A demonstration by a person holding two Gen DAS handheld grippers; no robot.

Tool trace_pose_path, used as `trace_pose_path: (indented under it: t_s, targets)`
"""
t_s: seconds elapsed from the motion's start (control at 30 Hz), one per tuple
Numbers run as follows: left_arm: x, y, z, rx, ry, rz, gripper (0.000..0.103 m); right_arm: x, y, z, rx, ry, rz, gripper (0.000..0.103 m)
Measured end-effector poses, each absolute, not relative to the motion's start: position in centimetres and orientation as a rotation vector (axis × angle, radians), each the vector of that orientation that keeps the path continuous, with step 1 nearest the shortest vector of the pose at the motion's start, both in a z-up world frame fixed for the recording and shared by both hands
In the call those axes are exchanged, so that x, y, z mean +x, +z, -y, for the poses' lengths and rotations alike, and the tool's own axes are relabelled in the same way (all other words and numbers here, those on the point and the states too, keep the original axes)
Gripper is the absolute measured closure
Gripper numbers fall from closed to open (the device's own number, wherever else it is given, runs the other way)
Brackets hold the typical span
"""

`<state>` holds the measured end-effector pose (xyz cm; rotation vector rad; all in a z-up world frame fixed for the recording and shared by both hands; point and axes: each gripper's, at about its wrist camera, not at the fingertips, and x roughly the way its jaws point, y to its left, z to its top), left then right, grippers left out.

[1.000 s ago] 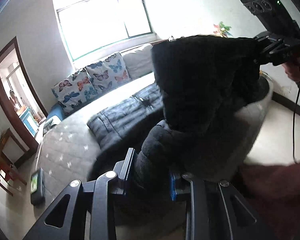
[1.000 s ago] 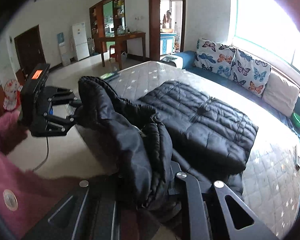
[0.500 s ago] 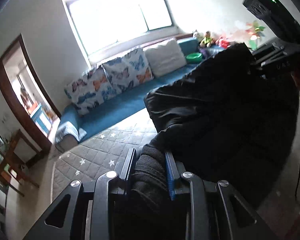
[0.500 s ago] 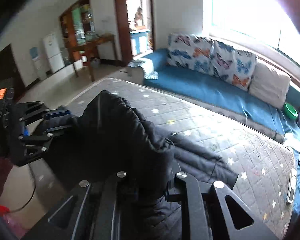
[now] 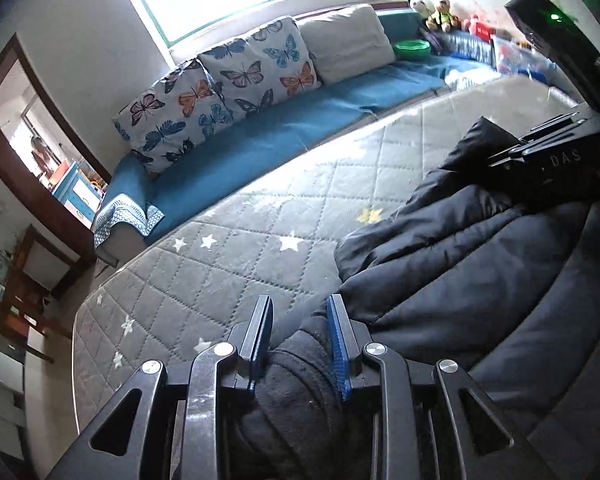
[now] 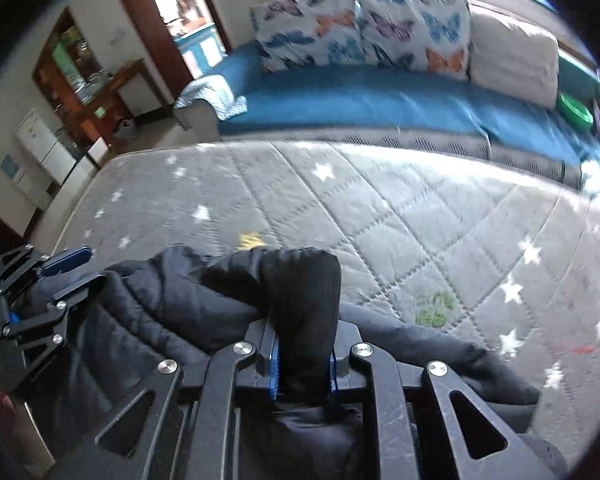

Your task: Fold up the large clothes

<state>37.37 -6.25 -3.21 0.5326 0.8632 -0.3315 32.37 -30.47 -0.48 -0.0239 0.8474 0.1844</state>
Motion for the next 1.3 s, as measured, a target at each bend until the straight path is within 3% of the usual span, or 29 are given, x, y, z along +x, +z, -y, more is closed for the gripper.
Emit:
trace_pose_path:
  t_s: [0.17,0.33,0.47,0.6,0.67,0.8,0.87,1.07,1.3]
  targets:
    - [40.0,-9.0,5.5,0.573,-0.314,-0.879,0.068,33.8,-2.6,33.7,0.159,0.19,-0.898,0.078]
    - [41.5,-11.4,5.3,0.582,-0.302,-0.868,0.066,32.1,0.1,33.1,0.102,0.16,-0.822,0.077]
    - [41.4,-11.4,5.2,0.571,-0.301,-0.879,0.065,28.3,4.3,31.6,-0.045,0.112,-0.737,0.074]
    - [41.7,-11.3,4.8,0.541,-0.292,-0.885,0.057,24.6,6.9,30.9,-0.085,0.073,-0.684,0.068]
    - [42.0,-11.0,4.4,0.522,-0.283,-0.89,0.05,23.0,6.3,30.5,-0.078,0.09,-0.725,0.063]
    - [42.8,-10.8,3.1,0.447,-0.268,-0.92,0.034,23.8,2.2,31.0,-0.145,0.046,-0.818,0.062]
    - [43.1,-10.7,2.7,0.419,-0.273,-0.931,0.032,25.2,-0.6,32.9,-0.08,0.046,-0.863,0.062]
    - [44.2,-11.1,1.9,0.361,-0.263,-0.954,0.023,26.4,-2.3,32.4,-0.117,0.001,-0.763,0.062]
    - [42.9,-8.9,1.0,0.335,-0.239,-0.915,0.021,24.9,0.5,31.2,-0.152,0.012,-0.756,0.061]
